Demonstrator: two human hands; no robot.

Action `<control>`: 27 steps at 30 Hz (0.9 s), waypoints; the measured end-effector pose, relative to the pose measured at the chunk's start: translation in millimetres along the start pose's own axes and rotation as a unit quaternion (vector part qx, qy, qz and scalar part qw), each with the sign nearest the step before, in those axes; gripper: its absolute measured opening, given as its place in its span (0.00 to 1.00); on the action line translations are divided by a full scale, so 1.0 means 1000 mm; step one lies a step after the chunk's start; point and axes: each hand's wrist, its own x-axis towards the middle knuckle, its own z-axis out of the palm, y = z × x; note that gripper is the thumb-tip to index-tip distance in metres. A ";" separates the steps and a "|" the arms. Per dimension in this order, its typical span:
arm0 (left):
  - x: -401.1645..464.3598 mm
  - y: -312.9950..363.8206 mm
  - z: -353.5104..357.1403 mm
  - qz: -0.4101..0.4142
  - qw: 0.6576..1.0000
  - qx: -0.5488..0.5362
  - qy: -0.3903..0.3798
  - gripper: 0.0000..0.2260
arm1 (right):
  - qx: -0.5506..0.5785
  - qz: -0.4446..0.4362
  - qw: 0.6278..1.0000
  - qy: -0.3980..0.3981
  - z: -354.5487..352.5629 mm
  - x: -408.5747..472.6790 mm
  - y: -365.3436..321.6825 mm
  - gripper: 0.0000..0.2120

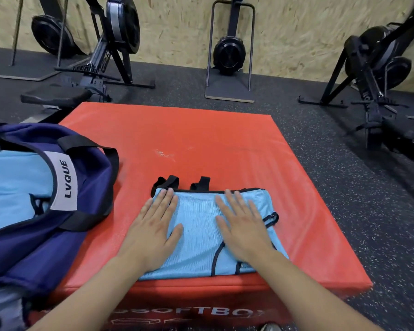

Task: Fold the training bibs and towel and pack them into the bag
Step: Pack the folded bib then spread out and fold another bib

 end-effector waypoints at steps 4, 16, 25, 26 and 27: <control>0.000 -0.001 0.000 -0.012 1.000 -0.005 -0.023 0.33 | -0.036 0.103 0.994 -0.006 -0.011 -0.007 0.049 0.29; -0.009 0.047 0.007 0.004 0.999 -0.033 0.004 0.28 | 0.033 -0.048 0.998 -0.009 0.006 -0.011 -0.043 0.33; -0.014 0.016 -0.019 -0.022 0.999 0.030 0.015 0.30 | -0.093 0.114 0.989 0.019 -0.021 -0.011 0.048 0.39; -0.013 0.025 -0.025 -0.011 0.999 0.025 0.025 0.28 | -0.082 0.089 0.992 0.041 -0.024 -0.009 0.038 0.38; -0.011 0.035 -0.029 0.006 0.999 0.009 0.035 0.27 | -0.059 0.053 0.995 0.059 -0.026 -0.007 0.022 0.36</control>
